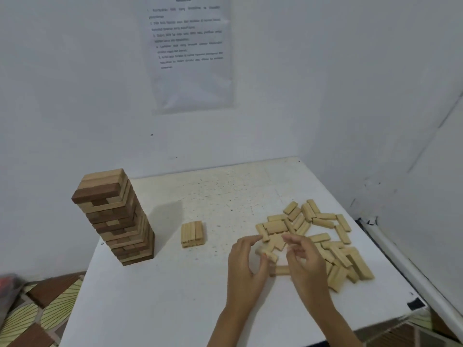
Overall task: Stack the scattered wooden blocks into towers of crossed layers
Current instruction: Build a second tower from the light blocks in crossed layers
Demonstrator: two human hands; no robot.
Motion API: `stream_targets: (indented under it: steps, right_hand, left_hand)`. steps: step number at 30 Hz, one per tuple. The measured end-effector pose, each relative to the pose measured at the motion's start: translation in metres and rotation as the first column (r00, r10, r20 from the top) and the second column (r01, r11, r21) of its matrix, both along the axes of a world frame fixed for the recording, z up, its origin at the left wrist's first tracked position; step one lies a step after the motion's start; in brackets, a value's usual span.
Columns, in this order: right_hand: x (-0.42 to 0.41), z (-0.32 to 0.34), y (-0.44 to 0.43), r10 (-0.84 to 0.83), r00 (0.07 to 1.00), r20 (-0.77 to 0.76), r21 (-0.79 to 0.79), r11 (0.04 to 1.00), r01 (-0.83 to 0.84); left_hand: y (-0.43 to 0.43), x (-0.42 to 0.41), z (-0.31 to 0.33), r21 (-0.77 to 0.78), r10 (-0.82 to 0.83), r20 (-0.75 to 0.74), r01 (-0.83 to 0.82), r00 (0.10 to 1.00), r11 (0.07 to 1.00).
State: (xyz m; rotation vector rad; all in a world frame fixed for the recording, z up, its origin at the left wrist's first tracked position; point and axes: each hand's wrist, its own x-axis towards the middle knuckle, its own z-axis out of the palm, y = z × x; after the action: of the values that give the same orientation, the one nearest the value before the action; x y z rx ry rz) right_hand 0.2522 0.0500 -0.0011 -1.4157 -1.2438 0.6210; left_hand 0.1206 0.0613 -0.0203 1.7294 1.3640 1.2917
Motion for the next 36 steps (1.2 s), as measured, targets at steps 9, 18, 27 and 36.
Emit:
stream_targets:
  steps: [9,18,27,36]
  right_hand:
    - [0.069,-0.034,-0.005,-0.047,0.788,0.614,-0.097,0.986,0.134]
    - [0.07,-0.025,-0.008,0.007,0.861,0.509,-0.197,0.974,0.108]
    - [0.082,0.013,-0.022,-0.087,0.919,-0.386,-0.152,0.988,0.029]
    - [0.132,0.004,-0.027,-0.123,0.989,0.086,-0.39,0.909,0.148]
  left_hand:
    - [-0.01,0.041,-0.017,-0.074,-0.234,-0.333,0.222,0.913,0.972]
    - [-0.017,0.034,-0.021,-0.081,-0.195,-0.232,0.181,0.953,0.98]
    - [-0.014,0.05,0.003,-0.158,-0.122,0.107,0.138,0.987,0.978]
    - [-0.003,0.097,0.028,-0.414,-0.134,0.385,0.301,0.913,0.859]
